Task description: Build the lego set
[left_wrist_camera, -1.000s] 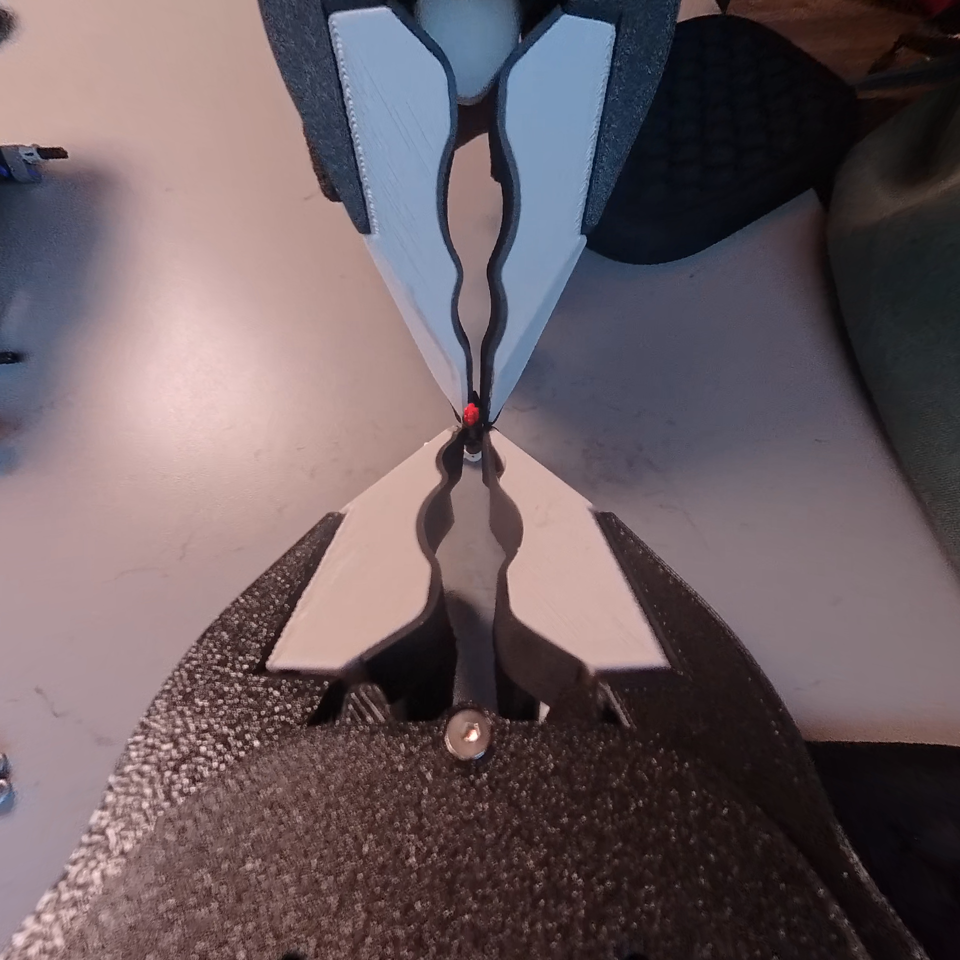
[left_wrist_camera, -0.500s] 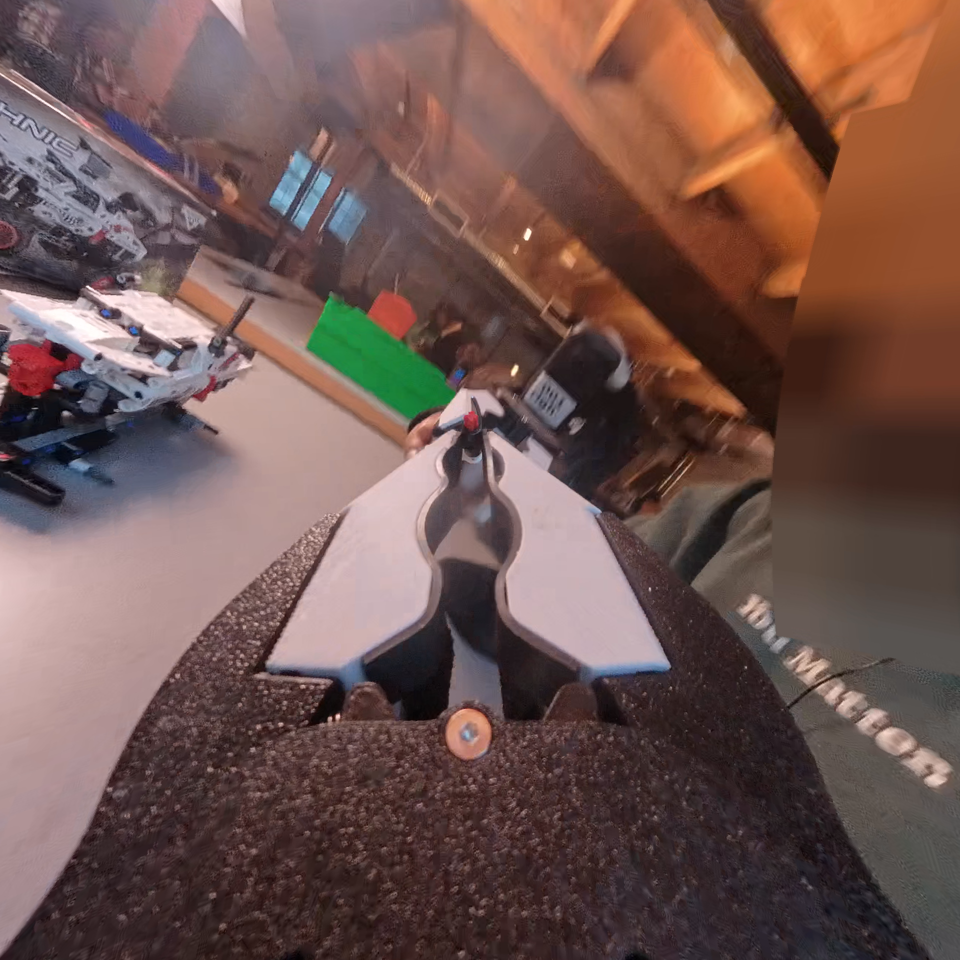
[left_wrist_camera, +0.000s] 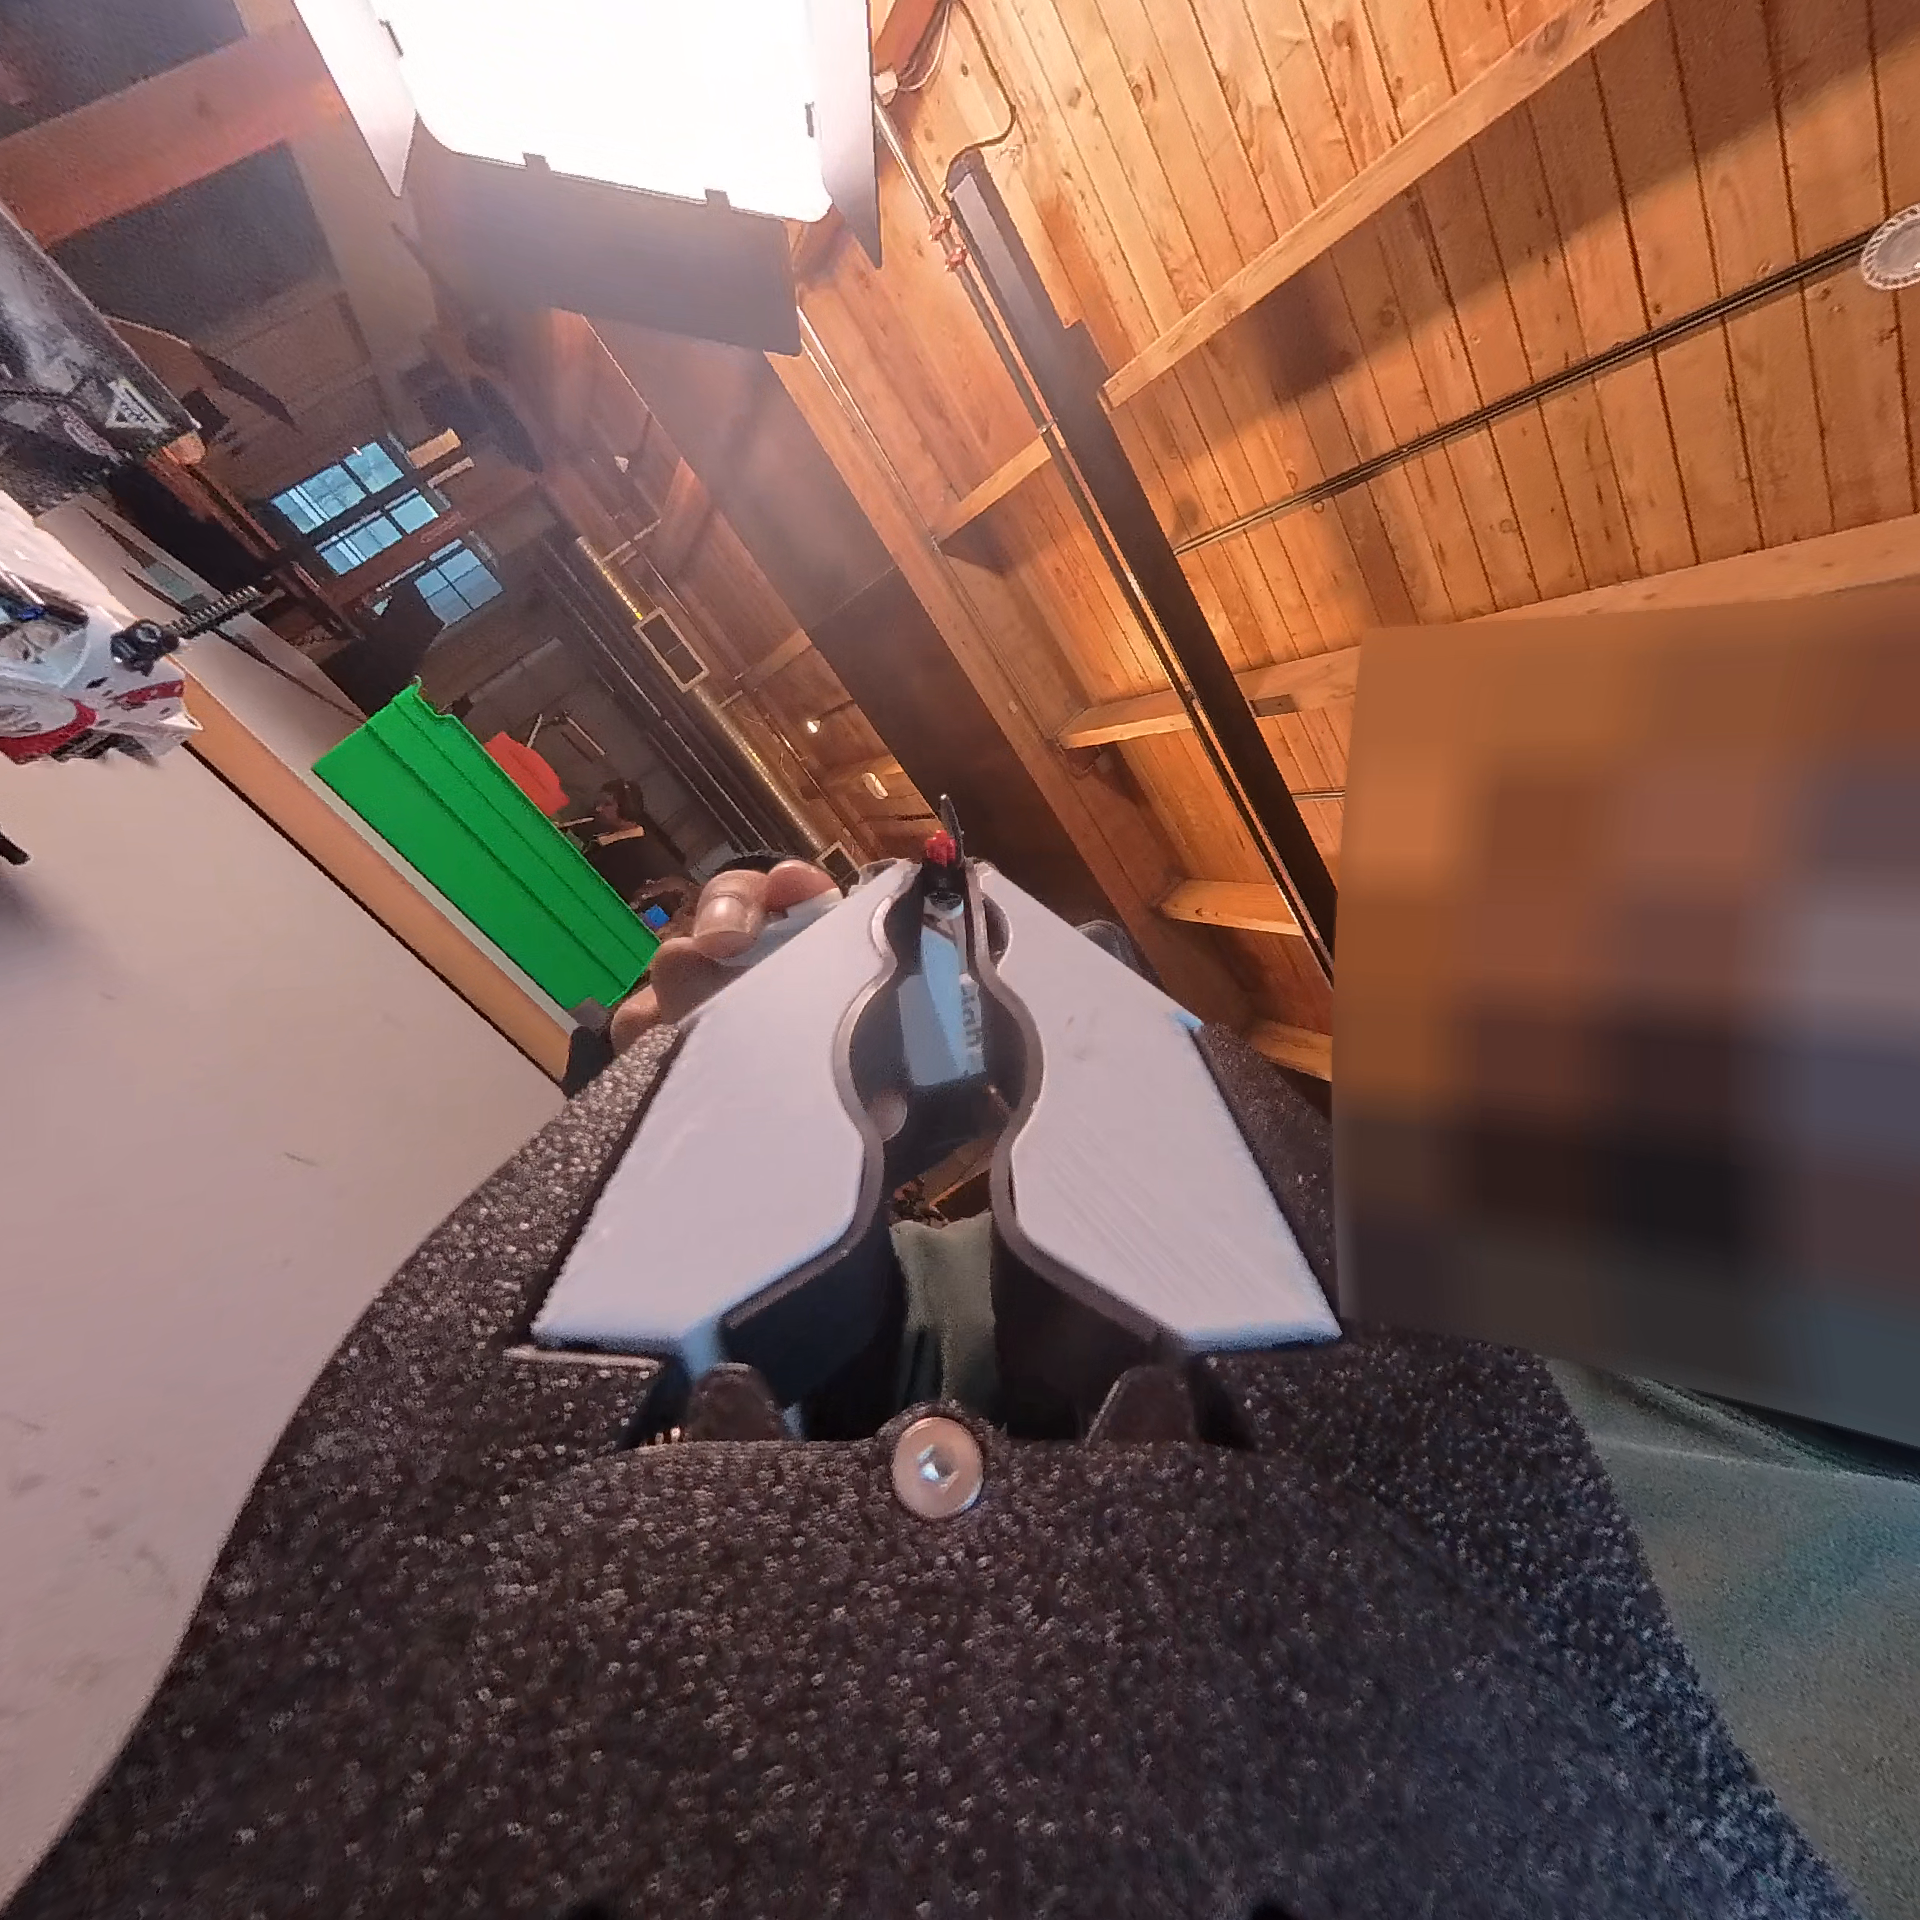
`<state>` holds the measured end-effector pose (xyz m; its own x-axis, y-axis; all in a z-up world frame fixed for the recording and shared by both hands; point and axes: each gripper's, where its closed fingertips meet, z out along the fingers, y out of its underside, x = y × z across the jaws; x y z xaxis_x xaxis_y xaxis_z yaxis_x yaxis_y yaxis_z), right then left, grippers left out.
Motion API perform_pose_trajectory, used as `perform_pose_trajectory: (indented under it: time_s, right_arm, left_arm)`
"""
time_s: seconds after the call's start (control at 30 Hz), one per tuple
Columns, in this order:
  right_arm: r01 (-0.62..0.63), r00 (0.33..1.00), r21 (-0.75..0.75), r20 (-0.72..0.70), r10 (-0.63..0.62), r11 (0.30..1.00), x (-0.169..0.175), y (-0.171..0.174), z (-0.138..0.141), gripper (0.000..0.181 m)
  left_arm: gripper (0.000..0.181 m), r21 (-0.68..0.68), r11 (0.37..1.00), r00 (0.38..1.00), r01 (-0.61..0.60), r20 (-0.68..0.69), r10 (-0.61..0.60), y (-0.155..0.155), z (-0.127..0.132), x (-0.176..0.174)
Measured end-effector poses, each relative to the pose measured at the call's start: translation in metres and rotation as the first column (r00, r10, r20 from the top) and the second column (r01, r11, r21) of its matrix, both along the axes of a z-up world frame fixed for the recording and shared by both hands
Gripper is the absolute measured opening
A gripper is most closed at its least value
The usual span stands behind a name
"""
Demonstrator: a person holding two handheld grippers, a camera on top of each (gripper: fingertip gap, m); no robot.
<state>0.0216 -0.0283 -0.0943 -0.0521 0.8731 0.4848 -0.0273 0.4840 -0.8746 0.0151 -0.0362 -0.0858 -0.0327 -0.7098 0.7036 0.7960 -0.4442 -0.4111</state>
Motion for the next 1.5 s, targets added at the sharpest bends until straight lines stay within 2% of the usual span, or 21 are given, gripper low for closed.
perform_pose_trajectory:
  time_s: [0.17,0.43,0.5,0.57,0.63,0.73,0.87,0.97,1.03,1.13,1.3,1.47,1.5]
  right_arm:
    - [-0.004,1.0,0.028,0.014,0.003,1.0,0.0,0.002,-0.009,0.003]
    - [-0.083,0.996,0.018,-0.004,0.084,0.996,0.013,0.002,-0.006,0.002]
    - [-0.096,0.995,0.029,-0.005,0.097,0.995,0.014,-0.001,-0.007,0.002]
    - [-0.1,0.995,0.055,0.006,0.1,0.993,0.014,-0.002,-0.012,0.002]
    - [-0.093,0.996,0.072,0.012,0.092,0.993,0.014,-0.001,-0.015,0.002]
    - [-0.106,0.994,0.023,0.038,0.105,0.994,0.013,0.0,-0.021,0.002]
    - [-0.109,0.992,-0.029,0.062,0.111,0.994,0.014,0.003,-0.027,0.008]
    - [-0.169,0.977,-0.1,0.116,0.18,0.981,0.014,-0.007,-0.035,0.024]
    - [-0.199,0.963,-0.148,0.151,0.221,0.969,0.015,-0.012,-0.042,0.027]
    - [-0.224,0.957,-0.21,0.14,0.256,0.952,0.019,-0.01,-0.041,0.012]
    - [-0.264,0.929,-0.288,0.182,0.323,0.921,0.023,-0.011,-0.052,0.01]
    - [-0.244,0.912,-0.302,0.25,0.324,0.921,0.027,0.002,-0.073,0.01]
    - [-0.237,0.907,-0.299,0.273,0.32,0.925,0.027,0.004,-0.08,0.01]
  left_arm:
    - [0.005,-0.03,1.0,1.0,-0.003,-0.015,0.003,0.002,-0.009,0.0]
    - [0.017,0.017,0.999,0.982,-0.031,-0.186,0.034,-0.003,-0.011,0.007]
    - [0.016,0.023,0.999,0.977,-0.025,-0.21,0.029,-0.004,-0.012,0.012]
    - [0.005,0.035,0.999,0.973,-0.021,-0.23,0.029,-0.006,-0.012,0.014]
    - [0.005,0.045,0.998,0.954,-0.039,-0.294,0.051,-0.006,-0.015,0.016]
    - [0.005,0.1,0.991,0.896,-0.089,-0.427,0.124,-0.005,-0.021,0.018]
    - [0.004,0.159,0.979,0.822,-0.129,-0.534,0.195,-0.004,-0.027,0.021]
    - [0.004,0.202,0.97,0.754,-0.135,-0.615,0.233,-0.002,-0.037,0.027]
    - [0.004,0.23,0.966,0.726,-0.118,-0.644,0.242,-0.004,-0.04,0.032]
    - [0.004,0.255,0.962,0.681,-0.096,-0.688,0.251,-0.005,-0.045,0.038]
    - [0.007,0.224,0.972,0.63,-0.07,-0.746,0.218,-0.004,-0.056,0.04]
    - [0.02,0.204,0.972,0.423,-0.119,-0.875,0.236,0.005,-0.082,0.012]
    - [0.019,0.188,0.974,0.399,-0.126,-0.889,0.223,0.005,-0.087,0.006]
